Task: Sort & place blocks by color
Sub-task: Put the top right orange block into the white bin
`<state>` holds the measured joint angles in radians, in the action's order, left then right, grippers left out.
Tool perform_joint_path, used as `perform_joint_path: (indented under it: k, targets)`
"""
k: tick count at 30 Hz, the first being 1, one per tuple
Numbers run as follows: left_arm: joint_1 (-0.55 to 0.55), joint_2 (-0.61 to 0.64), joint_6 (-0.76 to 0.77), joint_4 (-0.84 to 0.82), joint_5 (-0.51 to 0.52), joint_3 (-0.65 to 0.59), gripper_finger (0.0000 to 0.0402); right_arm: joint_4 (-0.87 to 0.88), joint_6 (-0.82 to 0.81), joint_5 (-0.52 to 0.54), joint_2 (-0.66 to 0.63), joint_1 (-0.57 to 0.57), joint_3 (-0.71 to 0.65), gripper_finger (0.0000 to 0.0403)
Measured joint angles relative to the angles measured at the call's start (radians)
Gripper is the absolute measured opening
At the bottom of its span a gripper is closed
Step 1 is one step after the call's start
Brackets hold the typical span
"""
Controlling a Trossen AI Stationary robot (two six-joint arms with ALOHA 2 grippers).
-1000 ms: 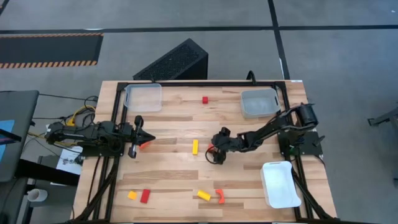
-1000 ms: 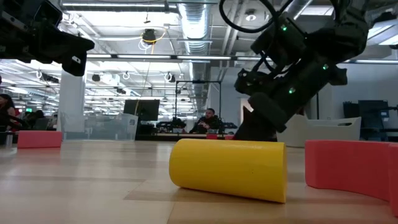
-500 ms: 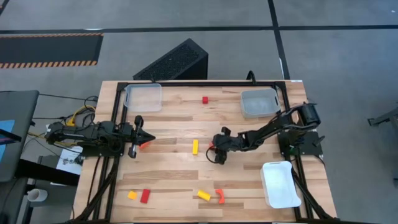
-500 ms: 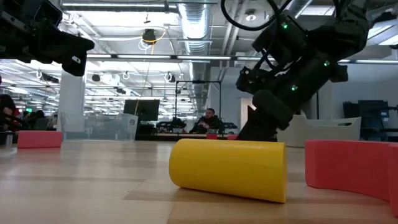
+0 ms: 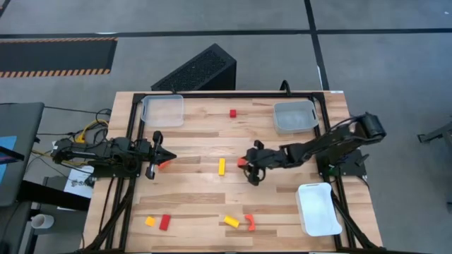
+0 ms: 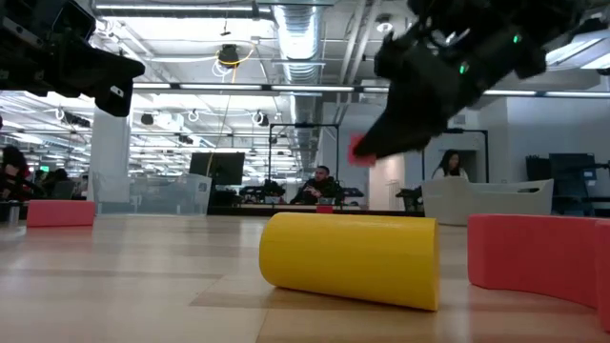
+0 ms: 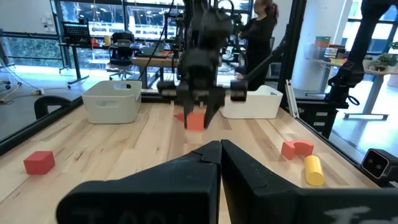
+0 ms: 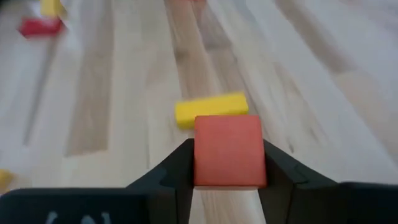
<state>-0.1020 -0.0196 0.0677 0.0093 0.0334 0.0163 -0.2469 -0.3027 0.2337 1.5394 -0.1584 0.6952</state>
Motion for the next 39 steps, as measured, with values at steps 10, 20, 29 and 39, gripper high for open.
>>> perform_joint_path:
  k: [10,20,29,39]
  targets:
    - [0.0,0.0,0.0,0.0,0.0,0.0,0.0,0.04,0.024,0.031,-0.234,-0.096,0.001,0.0129]
    - [0.0,0.0,0.0,0.0,0.0,0.0,0.0,0.239,0.023,-0.053,-0.404,-0.337,0.001,0.0144]
    - [0.0,0.0,0.0,0.0,0.0,0.0,0.0,0.544,-0.138,-0.122,-0.498,-0.618,0.001,0.0148]
    - [0.0,0.0,0.0,0.0,0.0,0.0,0.0,0.849,-0.583,-0.165,-0.505,-0.825,0.039,0.0133]
